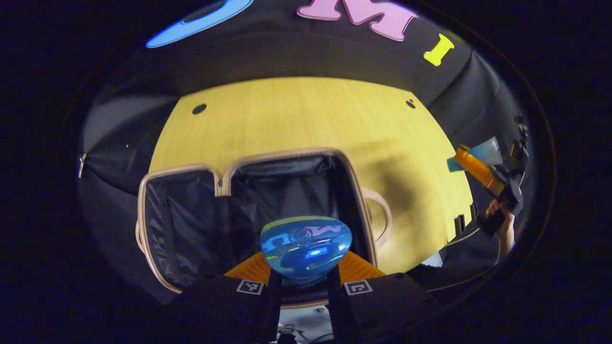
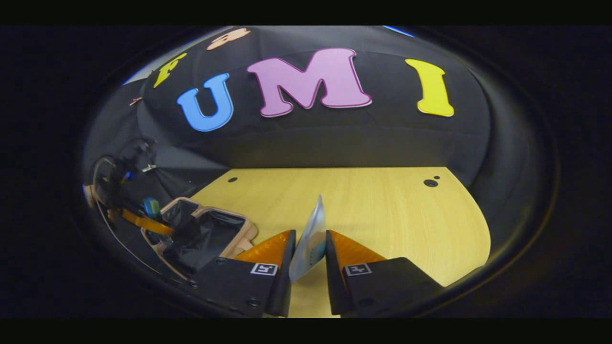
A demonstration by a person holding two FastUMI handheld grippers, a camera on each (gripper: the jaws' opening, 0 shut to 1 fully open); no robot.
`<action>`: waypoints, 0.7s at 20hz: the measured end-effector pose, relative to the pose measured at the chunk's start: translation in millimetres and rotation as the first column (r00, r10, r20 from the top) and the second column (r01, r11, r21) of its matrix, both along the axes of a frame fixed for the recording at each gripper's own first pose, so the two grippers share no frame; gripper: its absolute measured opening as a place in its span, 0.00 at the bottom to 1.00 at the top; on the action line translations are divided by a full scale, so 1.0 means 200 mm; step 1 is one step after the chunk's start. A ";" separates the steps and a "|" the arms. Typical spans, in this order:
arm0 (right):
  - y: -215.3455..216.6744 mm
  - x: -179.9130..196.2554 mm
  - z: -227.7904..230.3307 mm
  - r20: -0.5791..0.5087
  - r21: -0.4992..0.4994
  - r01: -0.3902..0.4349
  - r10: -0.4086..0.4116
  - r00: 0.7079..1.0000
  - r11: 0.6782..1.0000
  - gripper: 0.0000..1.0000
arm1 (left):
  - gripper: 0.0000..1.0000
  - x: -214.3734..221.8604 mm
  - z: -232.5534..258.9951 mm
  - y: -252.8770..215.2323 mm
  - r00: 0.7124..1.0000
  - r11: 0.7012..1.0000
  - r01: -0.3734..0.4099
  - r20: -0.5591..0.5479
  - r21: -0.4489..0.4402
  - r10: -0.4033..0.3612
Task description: First open the suitcase, pack the skin care products into it, and then close the suitcase.
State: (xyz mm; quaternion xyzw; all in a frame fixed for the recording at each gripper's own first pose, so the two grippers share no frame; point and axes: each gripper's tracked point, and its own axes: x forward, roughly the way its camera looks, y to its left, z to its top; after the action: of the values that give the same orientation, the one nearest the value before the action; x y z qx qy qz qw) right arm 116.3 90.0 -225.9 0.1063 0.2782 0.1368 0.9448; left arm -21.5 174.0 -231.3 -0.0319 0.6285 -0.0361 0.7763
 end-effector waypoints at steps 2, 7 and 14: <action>0.04 -0.04 0.05 0.020 -0.010 -0.012 0.012 1.000 1.000 0.36 | 0.50 -0.14 -0.15 0.05 0.990 1.000 -0.027 -0.138 -0.005 0.026; 0.06 -0.19 0.07 0.000 -0.041 -0.002 0.002 1.000 0.999 0.36 | 0.46 -0.25 -0.40 0.08 0.934 0.989 -0.149 -0.328 -0.002 0.140; 0.26 -0.35 0.06 -0.036 -0.051 -0.046 0.044 0.998 0.998 0.35 | 0.51 -0.27 -0.51 0.10 0.932 0.979 -0.206 -0.304 0.003 0.197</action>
State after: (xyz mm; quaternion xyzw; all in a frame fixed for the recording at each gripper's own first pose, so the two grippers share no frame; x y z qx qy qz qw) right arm 46.3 141.7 -213.8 0.0779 0.3005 0.1489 0.9389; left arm -75.7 193.3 -333.0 -0.1126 0.7329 0.0399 0.6698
